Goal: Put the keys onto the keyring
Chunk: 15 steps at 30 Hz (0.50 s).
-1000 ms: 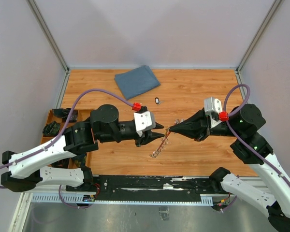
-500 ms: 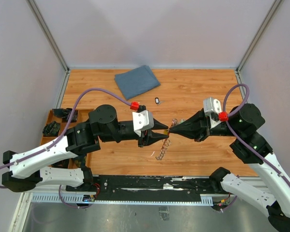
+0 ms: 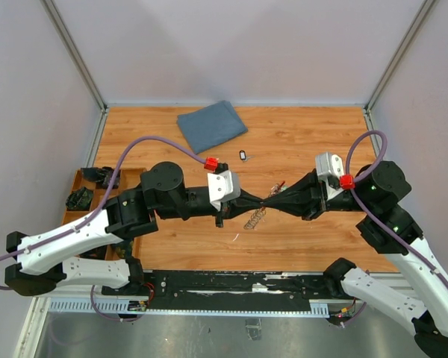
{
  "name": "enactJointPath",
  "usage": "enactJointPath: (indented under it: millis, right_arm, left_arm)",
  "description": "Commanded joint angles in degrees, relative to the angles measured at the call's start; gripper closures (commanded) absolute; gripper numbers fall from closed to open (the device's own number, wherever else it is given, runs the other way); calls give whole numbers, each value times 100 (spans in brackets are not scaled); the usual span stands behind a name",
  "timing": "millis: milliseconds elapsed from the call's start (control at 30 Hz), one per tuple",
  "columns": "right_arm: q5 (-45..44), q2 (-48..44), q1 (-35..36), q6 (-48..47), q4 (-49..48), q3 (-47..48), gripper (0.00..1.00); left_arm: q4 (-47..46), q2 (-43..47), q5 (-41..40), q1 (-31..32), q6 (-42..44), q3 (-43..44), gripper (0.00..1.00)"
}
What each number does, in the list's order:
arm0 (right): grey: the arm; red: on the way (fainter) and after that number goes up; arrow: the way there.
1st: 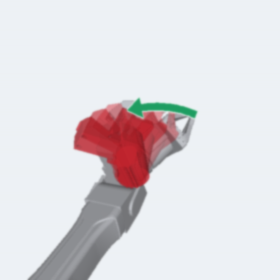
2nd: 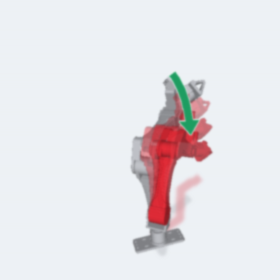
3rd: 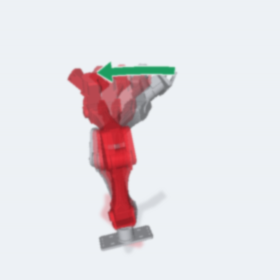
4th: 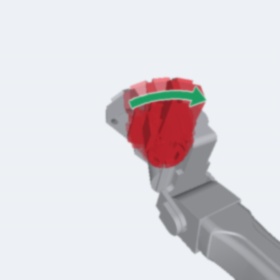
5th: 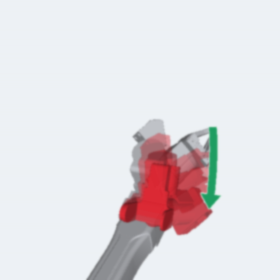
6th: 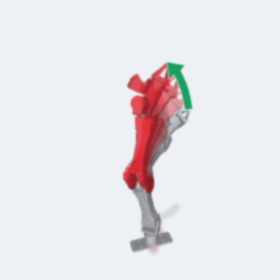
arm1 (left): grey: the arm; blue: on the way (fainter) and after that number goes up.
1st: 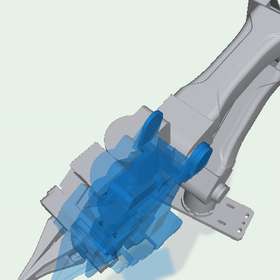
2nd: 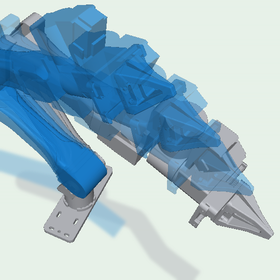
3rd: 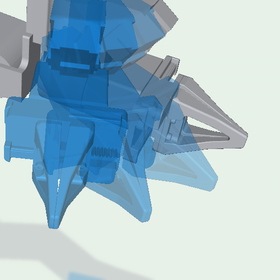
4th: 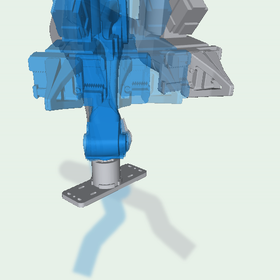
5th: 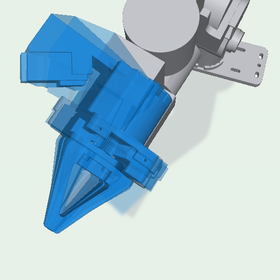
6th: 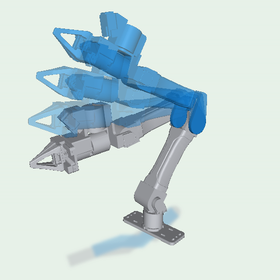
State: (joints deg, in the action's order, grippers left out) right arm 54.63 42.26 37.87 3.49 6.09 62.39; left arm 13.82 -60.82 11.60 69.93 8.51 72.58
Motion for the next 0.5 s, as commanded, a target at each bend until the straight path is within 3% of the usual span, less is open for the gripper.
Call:
enactJointPath:
  millis: [0,67,267,467]
  right_arm:
    - [44,-69,62,-142,88,196,100]
    - [-14,-60,63,-339,427,278,96]
    - [-344,66,58,-1175,1831,673,73]
    - [-639,291,58,-1727,2604,833,70]
  left_arm:
    - [129,-81,-134,24,74,86,100]
    - [331,-116,-233,31,133,185,99]
    - [1346,-348,-648,22,423,680,100]
    - [2363,-758,-1039,23,704,1249,99]
